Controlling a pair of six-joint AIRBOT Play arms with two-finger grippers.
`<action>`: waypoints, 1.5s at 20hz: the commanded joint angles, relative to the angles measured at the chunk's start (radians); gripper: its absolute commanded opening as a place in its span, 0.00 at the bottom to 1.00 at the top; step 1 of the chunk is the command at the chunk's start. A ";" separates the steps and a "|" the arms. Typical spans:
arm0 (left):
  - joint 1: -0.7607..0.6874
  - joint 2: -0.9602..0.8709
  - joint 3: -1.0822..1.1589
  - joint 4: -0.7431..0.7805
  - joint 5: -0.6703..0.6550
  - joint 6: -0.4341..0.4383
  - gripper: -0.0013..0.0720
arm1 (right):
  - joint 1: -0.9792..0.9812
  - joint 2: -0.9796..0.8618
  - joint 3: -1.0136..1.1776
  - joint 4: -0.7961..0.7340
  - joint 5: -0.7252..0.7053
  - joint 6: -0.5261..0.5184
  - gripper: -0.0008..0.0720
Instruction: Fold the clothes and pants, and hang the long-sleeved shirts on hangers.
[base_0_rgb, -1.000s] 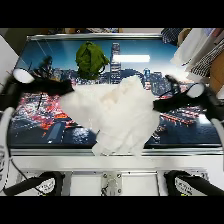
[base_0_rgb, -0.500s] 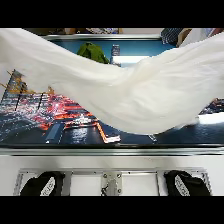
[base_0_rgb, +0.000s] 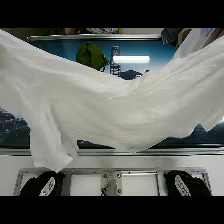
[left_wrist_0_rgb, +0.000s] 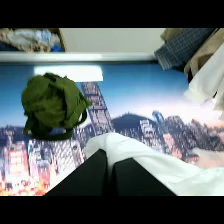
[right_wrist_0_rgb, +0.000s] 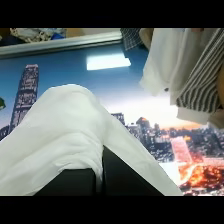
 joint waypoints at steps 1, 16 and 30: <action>-0.020 -0.207 0.002 0.005 -0.158 -0.007 0.03 | 0.022 -0.194 0.001 0.028 0.018 0.010 0.03; -0.031 -0.808 0.002 0.132 -0.188 -0.011 0.03 | -0.009 -0.221 -0.470 -0.008 0.053 -0.088 0.91; -0.025 -0.808 0.002 0.130 -0.163 -0.012 0.03 | -0.021 -0.063 -1.213 0.282 -0.138 0.235 0.92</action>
